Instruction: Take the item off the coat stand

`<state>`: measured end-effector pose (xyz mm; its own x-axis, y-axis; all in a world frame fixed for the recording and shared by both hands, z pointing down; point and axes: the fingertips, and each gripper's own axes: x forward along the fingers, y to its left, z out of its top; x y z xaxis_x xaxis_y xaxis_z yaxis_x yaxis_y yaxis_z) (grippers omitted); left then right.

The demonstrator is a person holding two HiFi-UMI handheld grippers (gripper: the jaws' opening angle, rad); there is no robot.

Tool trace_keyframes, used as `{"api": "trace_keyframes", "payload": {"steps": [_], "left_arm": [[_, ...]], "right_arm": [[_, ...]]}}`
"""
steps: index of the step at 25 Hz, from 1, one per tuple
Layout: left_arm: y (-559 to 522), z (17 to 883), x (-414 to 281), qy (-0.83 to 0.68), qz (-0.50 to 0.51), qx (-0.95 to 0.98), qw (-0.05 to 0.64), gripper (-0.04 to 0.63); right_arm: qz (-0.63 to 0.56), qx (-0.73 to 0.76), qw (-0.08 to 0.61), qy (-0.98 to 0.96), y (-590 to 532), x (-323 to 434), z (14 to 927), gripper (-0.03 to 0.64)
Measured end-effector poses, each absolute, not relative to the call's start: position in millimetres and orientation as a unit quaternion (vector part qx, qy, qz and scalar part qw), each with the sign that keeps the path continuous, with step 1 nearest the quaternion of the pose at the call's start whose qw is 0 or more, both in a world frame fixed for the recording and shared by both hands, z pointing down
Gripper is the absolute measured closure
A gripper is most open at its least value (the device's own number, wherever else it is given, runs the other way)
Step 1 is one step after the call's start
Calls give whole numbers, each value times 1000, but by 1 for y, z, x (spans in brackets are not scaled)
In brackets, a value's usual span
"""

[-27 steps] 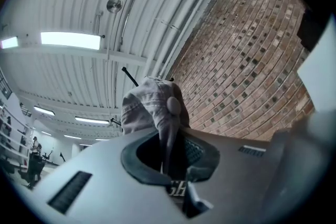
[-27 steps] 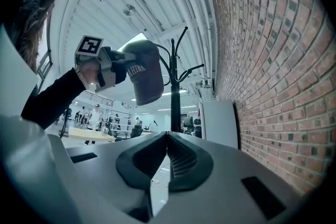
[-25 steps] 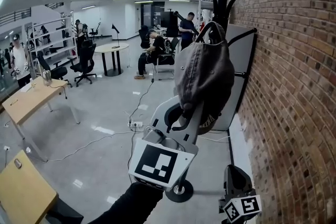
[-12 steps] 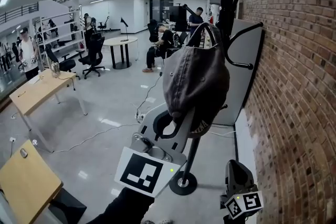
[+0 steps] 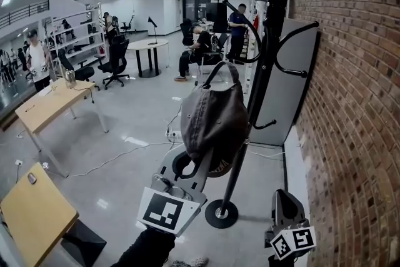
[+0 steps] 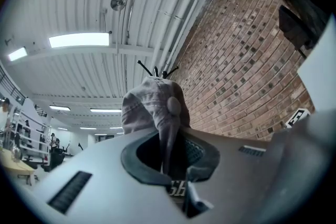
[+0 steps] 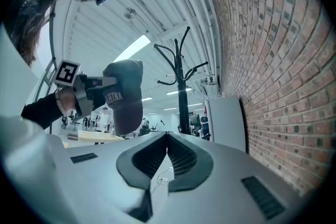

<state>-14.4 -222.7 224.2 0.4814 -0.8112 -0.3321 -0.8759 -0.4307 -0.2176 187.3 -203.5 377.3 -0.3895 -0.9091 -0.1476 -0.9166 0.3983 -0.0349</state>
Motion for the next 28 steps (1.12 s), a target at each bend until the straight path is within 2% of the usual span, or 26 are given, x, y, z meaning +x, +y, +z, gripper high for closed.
{"api": "trace_keyframes", "payload": {"steps": [6, 16, 28], "left_arm": [[-241, 284, -33, 523, 67, -839, 134, 572], [-257, 351, -40, 527, 41, -843, 97, 572], [-269, 371, -31, 524, 28, -847, 82, 572]], "right_arm": [[24, -552, 67, 831, -207, 185, 382, 606], [19, -569, 63, 820, -217, 194, 386, 606], [23, -579, 57, 813, -232, 205, 386, 607]]}}
